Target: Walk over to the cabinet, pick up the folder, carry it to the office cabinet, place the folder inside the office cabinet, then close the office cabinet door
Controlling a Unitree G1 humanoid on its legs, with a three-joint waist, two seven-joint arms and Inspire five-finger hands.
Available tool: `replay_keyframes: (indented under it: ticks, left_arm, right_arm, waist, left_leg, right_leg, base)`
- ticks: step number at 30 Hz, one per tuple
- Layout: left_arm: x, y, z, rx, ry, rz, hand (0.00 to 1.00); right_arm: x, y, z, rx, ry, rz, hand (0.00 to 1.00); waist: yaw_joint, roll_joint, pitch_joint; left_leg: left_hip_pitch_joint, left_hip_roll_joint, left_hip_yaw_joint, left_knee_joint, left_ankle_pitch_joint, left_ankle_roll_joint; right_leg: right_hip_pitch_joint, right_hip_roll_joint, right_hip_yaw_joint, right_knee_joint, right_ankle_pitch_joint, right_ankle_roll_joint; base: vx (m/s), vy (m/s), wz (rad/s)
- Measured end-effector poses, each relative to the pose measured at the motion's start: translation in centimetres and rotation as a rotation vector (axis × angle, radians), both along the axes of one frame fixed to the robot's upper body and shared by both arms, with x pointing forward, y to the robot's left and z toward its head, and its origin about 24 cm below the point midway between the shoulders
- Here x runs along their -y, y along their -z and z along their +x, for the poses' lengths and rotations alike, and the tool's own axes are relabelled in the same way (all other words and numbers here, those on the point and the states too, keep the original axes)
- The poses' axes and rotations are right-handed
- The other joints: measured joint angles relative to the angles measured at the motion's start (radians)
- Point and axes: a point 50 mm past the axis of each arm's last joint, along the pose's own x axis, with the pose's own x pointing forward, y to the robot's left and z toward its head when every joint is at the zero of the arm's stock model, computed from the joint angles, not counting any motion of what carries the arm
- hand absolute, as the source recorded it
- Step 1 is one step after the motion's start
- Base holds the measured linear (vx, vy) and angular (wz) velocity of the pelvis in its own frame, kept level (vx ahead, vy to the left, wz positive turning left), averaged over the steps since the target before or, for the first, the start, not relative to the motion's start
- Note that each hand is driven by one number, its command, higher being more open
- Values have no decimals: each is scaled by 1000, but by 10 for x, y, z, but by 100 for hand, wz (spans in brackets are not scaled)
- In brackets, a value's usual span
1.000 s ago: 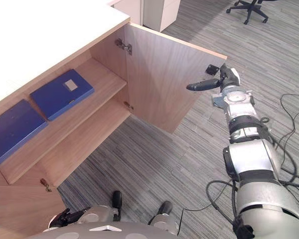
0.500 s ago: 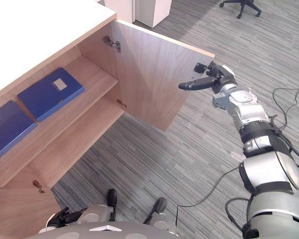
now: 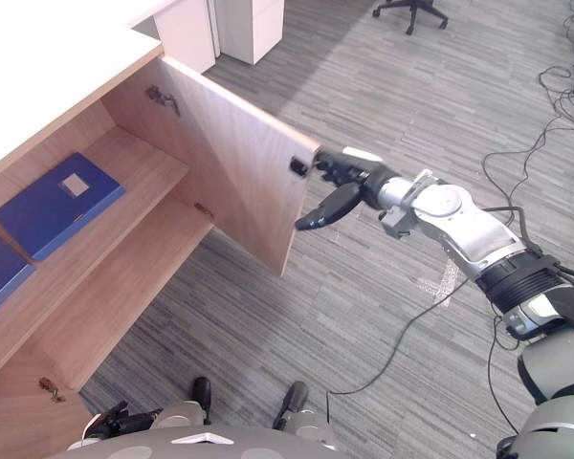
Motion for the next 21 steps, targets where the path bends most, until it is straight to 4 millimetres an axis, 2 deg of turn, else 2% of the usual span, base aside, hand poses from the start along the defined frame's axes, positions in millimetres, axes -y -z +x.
replay_keyframes:
  ticks: [3, 4, 6, 7, 8, 10, 14, 17, 21]
  left_arm:
    - [1, 2, -12, -33, -9, -5, 100]
    - [1, 2, -12, -34, -9, -5, 100]
    - [0, 2, -11, -33, -7, -4, 100]
    - [-1, 1, -11, -31, -13, 0, 100]
    - [-3, 1, -11, -30, -18, 3, 100]
    - [-9, -1, -12, -29, -35, 17, 100]
    - [-17, -3, -16, -46, -43, 36, 100]
    - [-18, -3, -13, -41, -50, 38, 100]
    - [-22, -5, -13, -35, -73, 46, 100]
  right_arm:
    - [-39, 15, -21, -100, -276, -116, 100]
    - [-42, 16, -23, -102, -304, -132, 100]
    - [-66, 18, -37, -120, -526, -242, 100]
    - [-79, 19, -49, -125, -665, -322, 100]
    - [-84, 21, -54, -128, -728, -362, 100]
    - [-96, 31, -71, -131, -928, -520, 100]
    - [-99, 33, -76, -60, -1047, -738, 100]
    - [-107, 19, -74, 32, -1064, -761, 100]
    - [-114, 14, -82, 121, -1130, -756, 100]
  waist:
    - [7, -2, -78]
    - [8, -3, -84]
    - [30, -15, -112]
    - [42, -27, -120]
    - [45, -34, -123]
    - [60, -75, -129]
    - [56, -117, -143]
    - [55, -131, -151]
    - [52, -141, -152]
  left_leg:
    - [-8, 21, -2, -2, 3, -6]
    - [-10, 22, -3, -3, 3, -6]
    - [-17, 29, -7, -11, 7, -12]
    - [-18, 30, -16, -19, 13, -21]
    - [-21, 30, -20, -20, 13, -21]
    - [-22, 25, -29, -27, 13, -21]
    - [-19, 10, -22, -39, 18, -29]
    - [-20, 3, -9, -42, 17, -27]
    - [-21, 2, 0, -44, 14, -25]
  right_leg:
    - [-11, 16, -22, 29, -30, -10]
    - [-13, 16, -23, 34, -34, -12]
    - [-30, 16, -34, 67, -56, -15]
    - [-34, 15, -43, 78, -64, -15]
    - [-34, 14, -49, 80, -66, -14]
    - [-40, 4, -54, 93, -71, -9]
    - [-51, -20, -52, 111, -66, 1]
    - [-61, -30, -39, 110, -60, 13]
    - [-67, -31, -26, 106, -51, 16]
  base:
    - [25, -52, 17]
    - [24, -17, 30]
    - [14, 11, 26]
    - [10, 15, 23]
    - [7, 23, 26]
    - [-3, 44, 13]
    - [-20, 78, 1]
    - [-51, 68, -10]
    - [-40, 29, -9]
